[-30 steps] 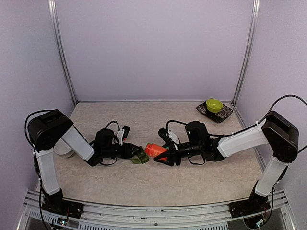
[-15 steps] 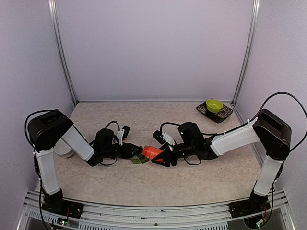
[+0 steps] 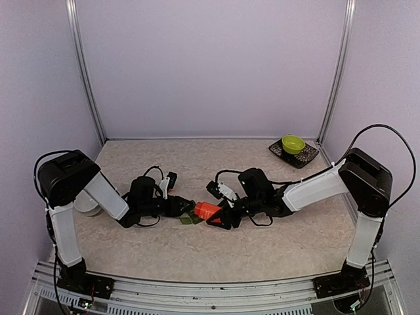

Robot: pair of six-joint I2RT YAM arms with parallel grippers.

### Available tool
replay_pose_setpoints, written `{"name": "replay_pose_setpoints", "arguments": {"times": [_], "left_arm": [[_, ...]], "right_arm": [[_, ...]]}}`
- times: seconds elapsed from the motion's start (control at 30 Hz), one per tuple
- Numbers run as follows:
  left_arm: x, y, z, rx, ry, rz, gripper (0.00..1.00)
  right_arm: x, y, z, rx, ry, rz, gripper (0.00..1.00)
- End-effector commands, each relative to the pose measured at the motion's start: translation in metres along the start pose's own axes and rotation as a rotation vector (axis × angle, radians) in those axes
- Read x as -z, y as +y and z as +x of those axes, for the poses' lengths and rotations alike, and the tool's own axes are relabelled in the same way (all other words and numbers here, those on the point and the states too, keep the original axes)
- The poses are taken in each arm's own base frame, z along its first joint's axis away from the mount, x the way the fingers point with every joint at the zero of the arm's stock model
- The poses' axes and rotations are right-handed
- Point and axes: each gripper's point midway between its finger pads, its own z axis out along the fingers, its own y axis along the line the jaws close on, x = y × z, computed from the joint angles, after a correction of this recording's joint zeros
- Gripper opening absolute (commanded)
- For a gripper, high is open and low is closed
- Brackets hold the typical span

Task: Sort the pills into containers
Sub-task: Pour the pill into the compartment of the pill container.

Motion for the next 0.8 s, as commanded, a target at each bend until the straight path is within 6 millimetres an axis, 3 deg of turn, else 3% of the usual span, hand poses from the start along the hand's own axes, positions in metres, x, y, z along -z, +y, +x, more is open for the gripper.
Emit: {"name": "replay_pose_setpoints", "arguments": {"times": [0.0, 0.77], "left_arm": [[0.002, 0.014, 0.023, 0.039, 0.065, -0.038, 0.48], [0.003, 0.015, 0.022, 0.043, 0.065, -0.04, 0.48]], "right_arm": [[-0.01, 0.003, -0.003, 0.016, 0.028, 0.005, 0.0], [-0.016, 0.0, 0.01, 0.0, 0.175, 0.099, 0.0]]}}
